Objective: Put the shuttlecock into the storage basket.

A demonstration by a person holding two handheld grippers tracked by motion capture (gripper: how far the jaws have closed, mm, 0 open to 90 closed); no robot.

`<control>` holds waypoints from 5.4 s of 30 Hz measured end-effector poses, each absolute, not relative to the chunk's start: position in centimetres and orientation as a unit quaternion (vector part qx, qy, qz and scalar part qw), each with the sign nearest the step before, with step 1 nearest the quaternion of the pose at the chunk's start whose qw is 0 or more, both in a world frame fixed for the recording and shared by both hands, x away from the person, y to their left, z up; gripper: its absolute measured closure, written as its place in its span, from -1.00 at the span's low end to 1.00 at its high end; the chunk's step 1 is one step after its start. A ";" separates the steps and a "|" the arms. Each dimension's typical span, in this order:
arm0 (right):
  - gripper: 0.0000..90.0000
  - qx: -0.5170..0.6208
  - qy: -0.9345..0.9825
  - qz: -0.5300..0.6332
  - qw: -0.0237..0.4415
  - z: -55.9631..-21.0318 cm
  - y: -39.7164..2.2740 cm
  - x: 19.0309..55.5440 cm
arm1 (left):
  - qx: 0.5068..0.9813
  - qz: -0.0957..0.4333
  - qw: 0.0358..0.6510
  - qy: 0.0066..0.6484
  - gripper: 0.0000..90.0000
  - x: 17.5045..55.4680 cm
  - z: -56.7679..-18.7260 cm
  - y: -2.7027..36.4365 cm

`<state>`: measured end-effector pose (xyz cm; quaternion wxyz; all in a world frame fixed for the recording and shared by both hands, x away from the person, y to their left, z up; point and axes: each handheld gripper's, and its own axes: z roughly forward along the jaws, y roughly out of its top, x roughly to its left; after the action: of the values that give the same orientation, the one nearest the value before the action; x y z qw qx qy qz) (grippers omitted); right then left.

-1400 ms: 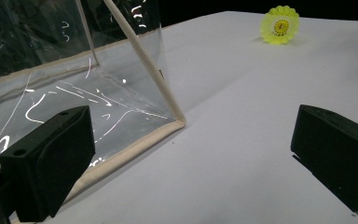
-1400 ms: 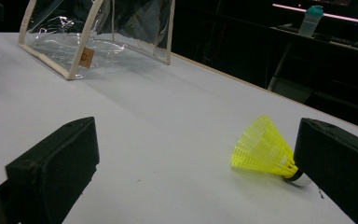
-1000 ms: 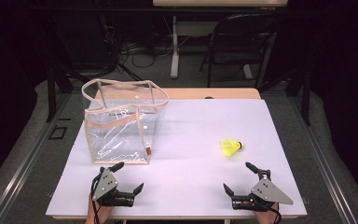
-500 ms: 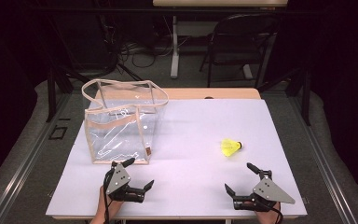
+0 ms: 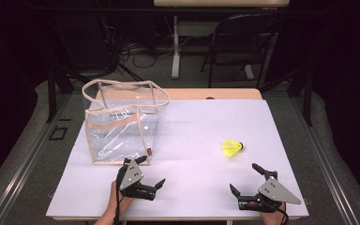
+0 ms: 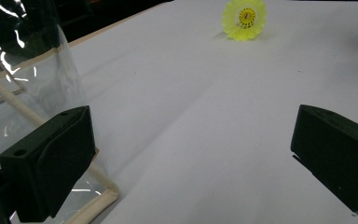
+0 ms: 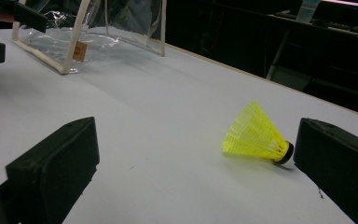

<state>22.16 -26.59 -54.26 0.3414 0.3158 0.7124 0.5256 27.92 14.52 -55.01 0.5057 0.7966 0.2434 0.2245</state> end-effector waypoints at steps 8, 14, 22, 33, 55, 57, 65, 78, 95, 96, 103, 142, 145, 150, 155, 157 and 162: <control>-1.00 0.317 0.714 0.522 0.343 -54.2 -26.7 22.1 | 0.801 0.218 0.507 0.233 -1.00 28.5 -54.6 13.1; -1.00 0.319 0.715 0.521 0.340 -54.3 -26.7 22.1 | 0.810 0.203 0.504 0.221 -1.00 29.2 -54.5 11.7; -1.00 0.320 0.715 0.521 0.338 -54.3 -26.7 22.2 | 0.822 0.186 0.499 0.203 -1.00 30.2 -54.5 9.9; -1.00 0.321 0.719 0.519 0.333 -54.5 -26.7 22.5 | 0.833 0.153 0.500 0.183 -1.00 32.3 -53.9 7.4; -1.00 0.322 0.722 0.516 0.330 -54.6 -26.7 22.5 | 0.855 0.121 0.483 0.144 -1.00 36.2 -52.3 2.7; -1.00 0.322 0.722 0.516 0.329 -54.6 -26.7 22.5 | 0.857 0.117 0.481 0.142 -1.00 36.6 -52.2 2.3; -1.00 0.321 0.723 0.517 0.328 -54.6 -26.7 22.6 | 0.860 0.113 0.479 0.133 -1.00 37.7 -51.5 1.1; -1.00 0.322 0.723 0.517 0.325 -54.6 -26.7 22.6 | 0.866 0.110 0.472 0.123 -1.00 38.9 -51.1 -1.0; -1.00 0.322 0.724 0.517 0.323 -54.7 -26.8 22.6 | 0.874 0.100 0.460 0.118 -0.92 41.1 -50.8 -3.7; -1.00 0.322 0.724 0.518 0.323 -54.6 -26.8 22.6 | 0.875 0.100 0.459 0.117 -0.90 41.3 -50.8 -4.1; -1.00 0.323 0.723 0.519 0.322 -54.6 -26.8 22.6 | 0.881 0.098 0.449 0.111 -0.69 42.0 -51.2 -5.0; -1.00 0.324 0.726 0.519 0.313 -54.8 -26.8 22.7 | 0.918 0.069 0.387 0.046 0.62 45.0 -53.5 -8.7; -1.00 0.323 0.727 0.519 0.314 -54.8 -26.8 22.7 | 0.919 0.068 0.387 0.043 0.69 45.1 -53.5 -8.8; -1.00 0.323 0.728 0.518 0.313 -54.8 -26.8 22.7 | 0.919 0.065 0.388 0.034 0.86 45.3 -53.6 -8.7; -1.00 0.323 0.728 0.518 0.312 -54.8 -26.8 22.7 | 0.918 0.067 0.390 0.020 0.96 45.3 -53.5 -8.7; -1.00 0.323 0.728 0.518 0.312 -54.8 -26.8 22.7 | 0.920 0.070 0.386 0.007 0.98 45.3 -53.5 -8.7; -1.00 0.324 0.728 0.518 0.312 -54.8 -26.8 22.7 | 0.918 0.078 0.388 -0.013 1.00 45.3 -53.4 -8.7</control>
<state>22.73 -26.82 -54.83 0.3117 0.3239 0.7279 0.5178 45.33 -8.73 -53.42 0.3882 0.9182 -0.0127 0.0776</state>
